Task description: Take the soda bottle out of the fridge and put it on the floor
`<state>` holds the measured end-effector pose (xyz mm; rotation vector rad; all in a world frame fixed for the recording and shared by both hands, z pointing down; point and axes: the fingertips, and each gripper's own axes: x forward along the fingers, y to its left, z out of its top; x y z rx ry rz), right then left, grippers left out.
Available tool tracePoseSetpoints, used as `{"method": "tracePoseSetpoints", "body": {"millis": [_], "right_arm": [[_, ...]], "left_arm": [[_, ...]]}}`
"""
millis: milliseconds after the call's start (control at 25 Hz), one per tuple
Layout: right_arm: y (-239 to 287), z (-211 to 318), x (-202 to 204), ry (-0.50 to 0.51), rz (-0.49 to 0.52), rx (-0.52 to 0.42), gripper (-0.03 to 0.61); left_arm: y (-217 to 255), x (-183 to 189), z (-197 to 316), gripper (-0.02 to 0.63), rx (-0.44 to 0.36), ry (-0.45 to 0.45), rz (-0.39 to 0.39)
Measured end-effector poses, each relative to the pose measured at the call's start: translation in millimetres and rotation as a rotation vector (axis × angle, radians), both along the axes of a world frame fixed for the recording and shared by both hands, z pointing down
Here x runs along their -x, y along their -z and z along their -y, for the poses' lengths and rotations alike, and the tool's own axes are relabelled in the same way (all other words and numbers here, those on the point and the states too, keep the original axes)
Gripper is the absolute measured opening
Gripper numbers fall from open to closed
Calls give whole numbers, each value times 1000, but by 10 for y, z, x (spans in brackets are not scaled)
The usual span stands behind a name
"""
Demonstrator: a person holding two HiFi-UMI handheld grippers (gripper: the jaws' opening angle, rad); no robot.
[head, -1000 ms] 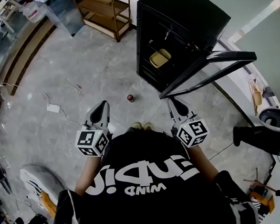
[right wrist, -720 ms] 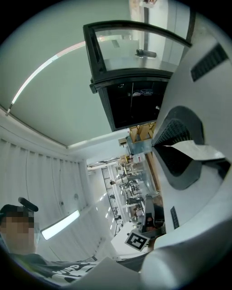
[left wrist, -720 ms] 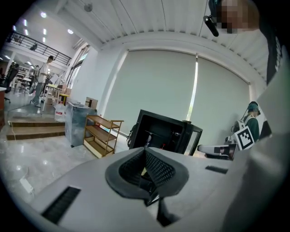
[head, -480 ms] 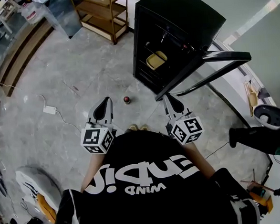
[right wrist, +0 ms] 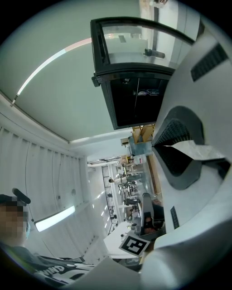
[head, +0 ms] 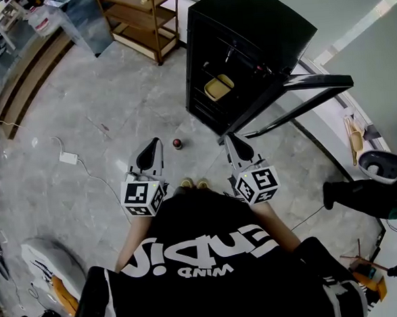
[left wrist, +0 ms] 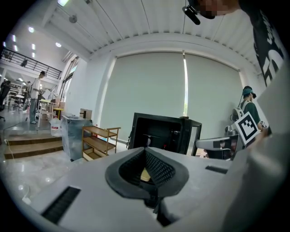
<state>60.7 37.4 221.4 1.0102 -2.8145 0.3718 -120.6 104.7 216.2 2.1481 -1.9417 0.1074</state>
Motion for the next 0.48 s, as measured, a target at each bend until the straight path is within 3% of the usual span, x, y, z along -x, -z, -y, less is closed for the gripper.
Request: {"method": "tracePoseSetpoints", "body": {"millis": [480], "right_arm": [[-103,93,-148,-31,-48,-22,25]], "left_arm": [[-23,89,-5,8,13,51,-4]]}}
